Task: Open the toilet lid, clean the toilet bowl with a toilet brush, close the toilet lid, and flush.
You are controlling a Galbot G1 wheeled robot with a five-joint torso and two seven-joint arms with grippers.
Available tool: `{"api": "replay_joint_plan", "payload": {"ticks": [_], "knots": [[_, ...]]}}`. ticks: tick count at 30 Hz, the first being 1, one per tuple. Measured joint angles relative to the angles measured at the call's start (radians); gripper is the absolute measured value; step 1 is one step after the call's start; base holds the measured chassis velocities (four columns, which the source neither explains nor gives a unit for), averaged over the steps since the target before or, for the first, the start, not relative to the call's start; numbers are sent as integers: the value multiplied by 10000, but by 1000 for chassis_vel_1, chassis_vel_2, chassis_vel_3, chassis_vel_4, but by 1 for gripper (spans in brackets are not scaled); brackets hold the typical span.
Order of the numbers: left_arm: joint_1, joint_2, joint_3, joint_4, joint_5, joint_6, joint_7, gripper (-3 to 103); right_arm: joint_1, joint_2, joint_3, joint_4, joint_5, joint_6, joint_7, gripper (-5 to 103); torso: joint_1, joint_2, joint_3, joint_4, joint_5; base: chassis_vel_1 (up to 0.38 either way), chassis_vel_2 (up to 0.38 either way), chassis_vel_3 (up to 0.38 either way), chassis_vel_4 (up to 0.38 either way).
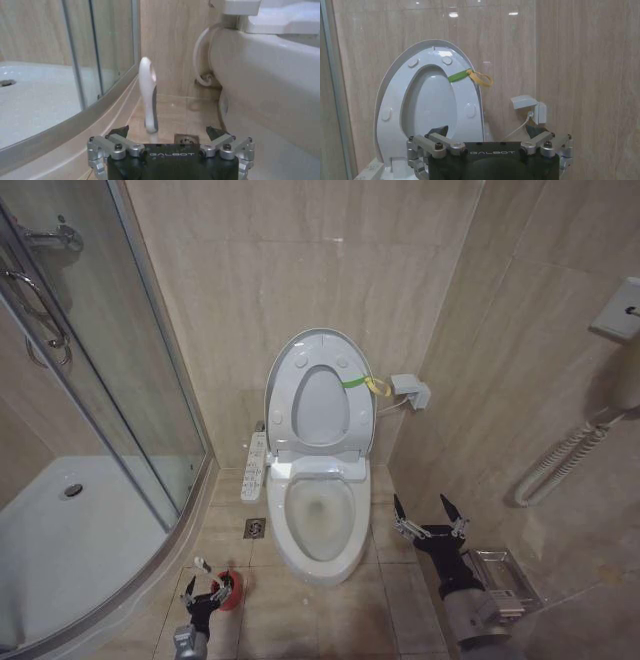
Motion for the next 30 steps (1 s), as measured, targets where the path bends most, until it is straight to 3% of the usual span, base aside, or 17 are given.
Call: {"api": "replay_joint_plan", "payload": {"ticks": [8, 12, 18, 30], "knots": [[865, -148, -132, -1078, 349, 192, -498, 100, 0, 0, 0, 1, 0, 0, 0, 100, 0, 0, 0, -1, 0, 0, 0, 0, 0], [1440, -217, 7, -2261, 668, 506, -1051, 100, 0, 0, 0, 1, 0, 0, 0, 100, 0, 0, 0, -1, 0, 0, 0, 0, 0], [1821, -197, 113, -3411, 1067, 1018, -1299, 100, 0, 0, 1, 1, 0, 0, 0, 100, 0, 0, 0, -2, 1, 0, 0, 0, 0], [3202, 202, -340, -7429, 1785, 3077, -2316, 100, 0, 0, 1, 1, 0, 0, 0, 100, 1, 0, 1, -2, -1, 0, 0, 0, 0]]}}
